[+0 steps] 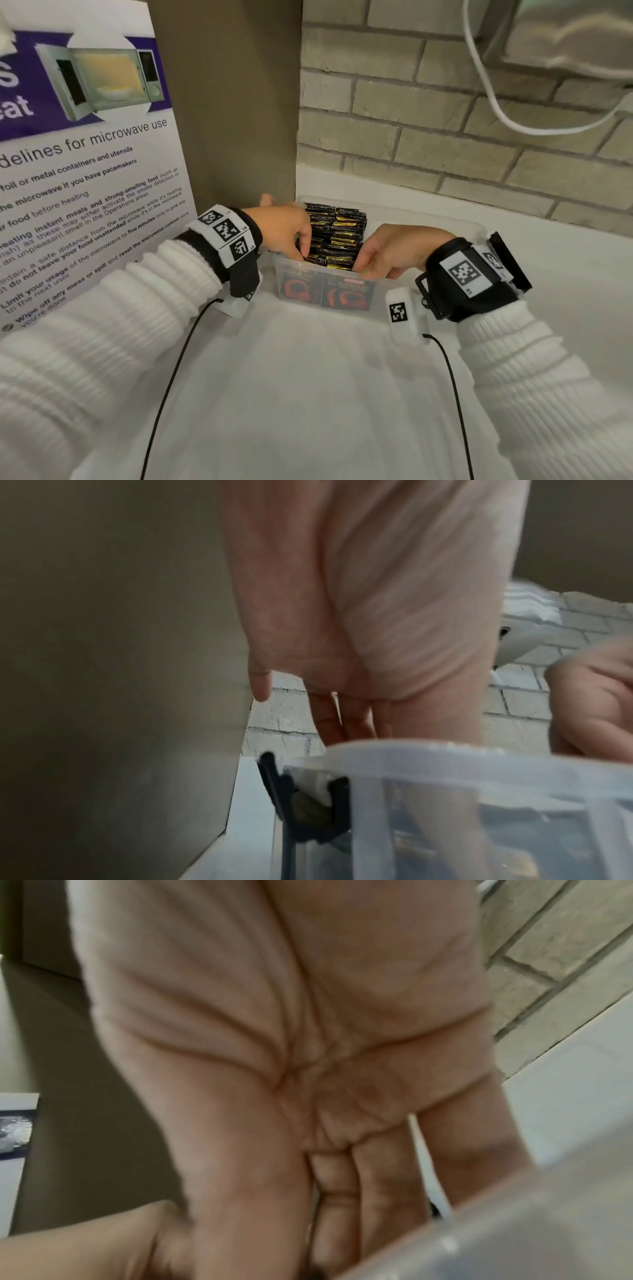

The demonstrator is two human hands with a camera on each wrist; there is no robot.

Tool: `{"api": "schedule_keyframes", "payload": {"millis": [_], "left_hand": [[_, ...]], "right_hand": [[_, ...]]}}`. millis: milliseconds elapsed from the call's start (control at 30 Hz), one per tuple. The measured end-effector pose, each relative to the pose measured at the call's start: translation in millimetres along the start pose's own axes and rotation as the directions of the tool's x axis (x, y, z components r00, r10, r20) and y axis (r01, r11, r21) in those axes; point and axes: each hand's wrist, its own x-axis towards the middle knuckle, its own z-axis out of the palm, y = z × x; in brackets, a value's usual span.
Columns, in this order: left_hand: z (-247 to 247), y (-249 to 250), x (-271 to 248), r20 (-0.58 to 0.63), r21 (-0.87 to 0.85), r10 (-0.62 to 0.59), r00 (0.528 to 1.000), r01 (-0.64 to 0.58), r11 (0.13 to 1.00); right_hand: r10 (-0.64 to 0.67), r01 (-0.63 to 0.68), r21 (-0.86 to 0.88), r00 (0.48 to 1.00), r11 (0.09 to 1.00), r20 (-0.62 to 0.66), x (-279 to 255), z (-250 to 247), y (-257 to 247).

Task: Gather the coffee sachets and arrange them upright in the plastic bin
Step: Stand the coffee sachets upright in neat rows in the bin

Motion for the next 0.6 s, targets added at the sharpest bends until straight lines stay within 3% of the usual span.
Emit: {"api": "schedule_keyframes", "payload": {"millis": [133,267,400,533,600], "left_hand": [[0.1,2.5,0.8,0.011,-0.085,0.011,1.0,-0.01,0.996],[2.6,-0.5,2.4,-0.026,-0.135,0.033,0.999,-0.036,0.99],[-2.3,-5.4,2.6,-0.125,-0.216,0.006,0.992,-0.033,0.976],[-11.0,-6.0,-1.6,-0.195,-0.342,-0.054,0.979,-0.016,0.94],[-12.2,-5.8,-5.9,-0.179,-0.339,-0.012,0.984,-0.05,0.939]], "right_hand": [[-0.064,0.084,0.098,0.98,0.992,-0.19,0.9,3.1,-7.5],[-0.125,0.247,0.284,0.914,0.927,-0.385,9.1,7.8,-20.4],[-0.152,0.277,0.326,0.92,0.904,-0.36,25.4,26.4,-32.9],[-0.256,0.306,0.106,0.905,0.946,-0.339,39.3,44.0,-35.8],[-0.265,0.325,0.125,0.899,0.937,-0.347,39.4,42.5,-35.3]]}}
